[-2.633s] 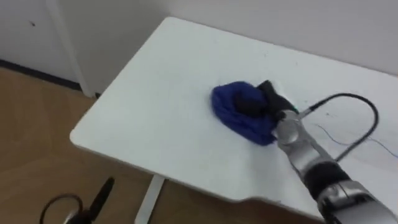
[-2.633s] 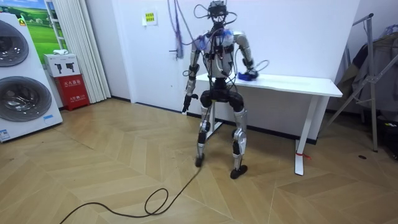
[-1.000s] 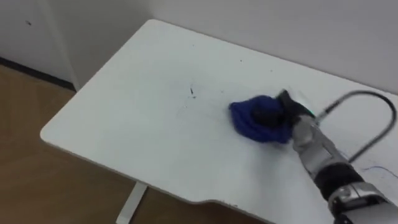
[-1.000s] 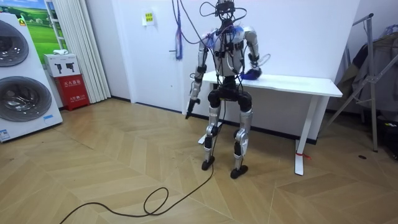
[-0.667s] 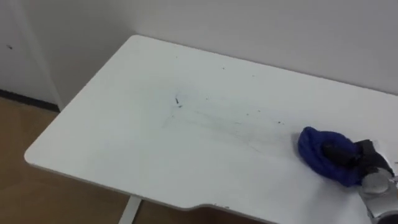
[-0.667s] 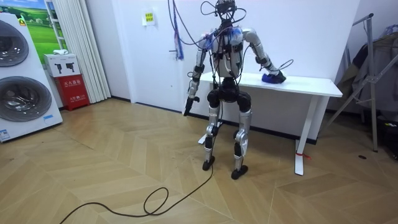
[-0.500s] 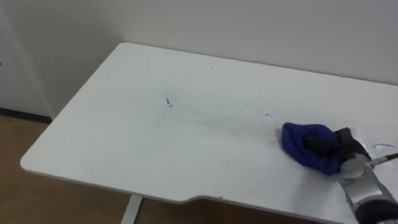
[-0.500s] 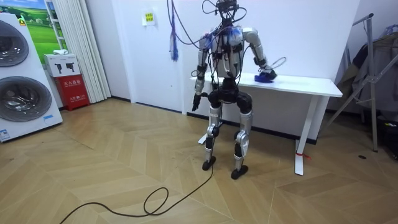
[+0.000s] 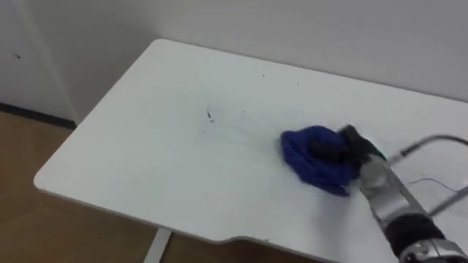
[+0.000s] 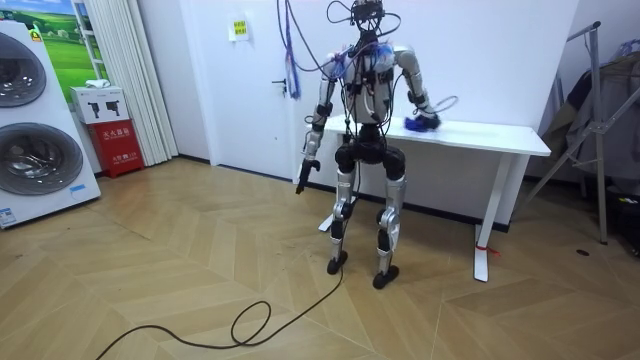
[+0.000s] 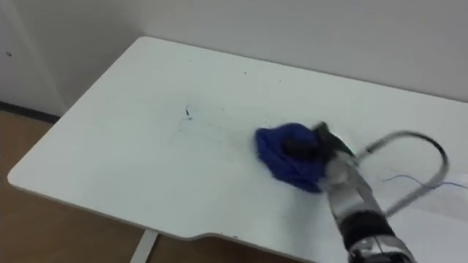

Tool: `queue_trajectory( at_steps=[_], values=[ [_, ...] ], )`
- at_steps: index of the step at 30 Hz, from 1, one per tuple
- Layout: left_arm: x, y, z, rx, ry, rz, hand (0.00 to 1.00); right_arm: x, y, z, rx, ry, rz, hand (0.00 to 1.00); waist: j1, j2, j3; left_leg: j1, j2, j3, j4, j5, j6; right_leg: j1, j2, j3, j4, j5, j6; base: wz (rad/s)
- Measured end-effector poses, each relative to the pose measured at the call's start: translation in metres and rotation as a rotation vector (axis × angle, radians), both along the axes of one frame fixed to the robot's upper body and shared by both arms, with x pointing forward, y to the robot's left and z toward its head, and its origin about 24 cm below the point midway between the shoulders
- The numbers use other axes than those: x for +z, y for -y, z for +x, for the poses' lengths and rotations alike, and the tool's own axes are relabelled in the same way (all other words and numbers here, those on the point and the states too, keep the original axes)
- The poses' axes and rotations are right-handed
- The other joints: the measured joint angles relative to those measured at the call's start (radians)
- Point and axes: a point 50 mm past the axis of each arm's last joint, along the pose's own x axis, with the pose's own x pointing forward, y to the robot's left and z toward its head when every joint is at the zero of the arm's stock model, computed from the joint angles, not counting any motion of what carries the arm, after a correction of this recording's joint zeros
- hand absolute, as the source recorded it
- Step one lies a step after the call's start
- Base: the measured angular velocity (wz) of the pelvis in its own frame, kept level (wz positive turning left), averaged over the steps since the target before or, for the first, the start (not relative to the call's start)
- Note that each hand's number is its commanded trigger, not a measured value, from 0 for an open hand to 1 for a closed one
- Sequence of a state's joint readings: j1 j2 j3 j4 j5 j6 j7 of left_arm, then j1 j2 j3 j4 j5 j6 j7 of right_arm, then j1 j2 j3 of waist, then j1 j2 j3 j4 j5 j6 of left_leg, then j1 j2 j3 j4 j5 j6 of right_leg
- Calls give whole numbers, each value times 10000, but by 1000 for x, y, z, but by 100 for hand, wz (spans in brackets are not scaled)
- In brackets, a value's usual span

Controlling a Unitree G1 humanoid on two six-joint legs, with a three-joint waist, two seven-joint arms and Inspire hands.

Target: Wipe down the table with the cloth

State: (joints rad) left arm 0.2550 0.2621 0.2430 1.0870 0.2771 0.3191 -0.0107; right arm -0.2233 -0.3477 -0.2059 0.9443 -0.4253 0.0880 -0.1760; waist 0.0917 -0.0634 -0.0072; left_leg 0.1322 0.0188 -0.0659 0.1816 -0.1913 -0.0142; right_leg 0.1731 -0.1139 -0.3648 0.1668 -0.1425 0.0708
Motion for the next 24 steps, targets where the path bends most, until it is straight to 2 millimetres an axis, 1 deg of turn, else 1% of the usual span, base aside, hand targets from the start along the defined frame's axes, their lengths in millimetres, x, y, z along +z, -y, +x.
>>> queue_trajectory(
  at_steps=[1,2,3,4,6,7,8,9,10,11,12,13,14,15,16,17,18,19,20,21,22,23,24],
  values=[
    [1,-3,2,-7,77,74,0,-2,11,-13,-462,-113,-145,100,-131,-16,-9,18,2,6,-1,-12,9,21,0,12,12,0,1,-3],
    [2,-6,7,-58,340,157,0,-2,29,-33,-1197,-200,-323,100,-338,-14,-12,39,21,78,-5,-59,14,32,12,81,22,-1,1,-12],
    [3,-7,10,-121,474,177,0,-2,36,-41,-1463,-233,-410,100,-398,-8,-13,44,35,147,-6,-83,11,30,24,100,18,-1,1,-39],
    [3,-8,16,-240,735,203,0,-2,45,-54,-1841,-322,-546,100,-487,4,-21,138,72,373,-23,-135,1,89,54,245,24,0,1,-54],
    [3,-8,30,-455,1226,202,0,-3,50,-64,-2063,-399,-700,100,-676,44,-37,382,169,762,-25,-259,-16,155,140,643,26,-1,-2,-61],
    [3,-7,36,-526,1381,193,0,-2,49,-64,-2051,-363,-739,100,-666,48,-39,431,194,883,0,-283,-21,146,154,705,41,2,-6,-57],
    [3,-5,49,-808,1601,127,0,-2,46,-60,-2018,-329,-733,100,-626,95,-56,478,252,1112,37,-328,-32,72,199,922,65,34,-57,-59],
    [2,-1,63,-1233,1771,22,0,-4,34,-49,-1755,-292,-648,100,-567,151,-55,479,294,1346,62,-333,-36,-102,220,1109,212,68,-104,-63],
    [1,3,72,-1477,1870,-49,0,-2,28,-40,-1543,-270,-705,100,-503,186,-57,472,316,1493,70,-334,-36,-256,218,1187,344,75,-115,-81],
    [1,12,89,-1956,2102,-199,0,4,10,-17,-668,-273,-1026,100,-286,282,-51,427,390,1885,119,-348,-50,-696,208,1176,753,111,-177,-112],
    [1,20,108,-2428,2372,-354,0,11,-20,13,734,-193,-1389,100,18,296,-68,358,421,2075,166,-367,-52,-1181,181,1143,1181,151,-294,-123],
    [1,24,117,-2615,2458,-425,0,15,-42,31,1603,-92,-1469,100,130,390,-8,336,424,2152,184,-374,-53,-1437,158,1112,1455,154,-317,-124],
    [1,33,135,-2913,2596,-585,0,25,-93,63,3446,202,-1489,100,306,387,-3,291,442,2334,276,-396,-63,-1892,36,850,2071,139,-367,-78],
    [1,45,150,-3203,2709,-842,0,37,-140,87,5100,517,-1436,100,510,368,52,233,564,2438,442,-415,-69,-2218,-217,562,2734,96,-436,-51],
    [1,52,159,-3444,2845,-976,0,43,-162,96,5793,710,-1317,100,640,378,79,183,593,2454,524,-417,-70,-2386,-347,516,3106,69,-458,11],
    [3,66,175,-3784,3207,-1243,0,55,-200,109,6862,1061,-1054,100,968,330,180,65,649,2388,714,-413,-72,-2700,-666,474,4004,-191,-411,51],
    [8,78,192,-4099,3719,-1468,0,66,-219,119,7430,1340,-924,100,1418,188,250,-189,650,2242,959,-427,-123,-2869,-1297,287,4861,-600,-341,70],
    [9,82,198,-4220,3928,-1539,0,71,-223,124,7554,1471,-906,100,1668,106,282,-358,663,2152,1057,-417,-170,-2905,-1674,234,5115,-805,-289,96],
    [11,86,202,-4254,4149,-1625,0,79,-224,133,7576,1570,-926,100,2147,0,274,-744,744,1947,1272,-382,-291,-2909,-2371,157,5265,-1065,-158,95],
    [10,82,199,-4147,4077,-1567,0,85,-222,140,7390,1504,-854,100,2535,-91,269,-1177,887,1735,1474,-309,-460,-2895,-2898,152,4820,-1035,-58,86],
    [9,80,196,-4061,3969,-1543,0,86,-221,143,7287,1458,-844,100,2665,-198,220,-1405,984,1530,1523,-255,-569,-2876,-3055,174,4329,-973,42,67],
    [9,66,189,-3848,3661,-1248,0,85,-218,145,7041,1343,-653,100,2788,-237,222,-1785,1306,1179,1604,-202,-841,-2822,-3206,226,3252,-727,145,48],
    [10,60,186,-3785,3519,-1083,0,81,-214,144,6921,1179,-602,100,2833,-237,226,-1896,1507,1013,1619,-174,-1009,-2776,-3225,213,2778,-503,194,50]
  ],
)
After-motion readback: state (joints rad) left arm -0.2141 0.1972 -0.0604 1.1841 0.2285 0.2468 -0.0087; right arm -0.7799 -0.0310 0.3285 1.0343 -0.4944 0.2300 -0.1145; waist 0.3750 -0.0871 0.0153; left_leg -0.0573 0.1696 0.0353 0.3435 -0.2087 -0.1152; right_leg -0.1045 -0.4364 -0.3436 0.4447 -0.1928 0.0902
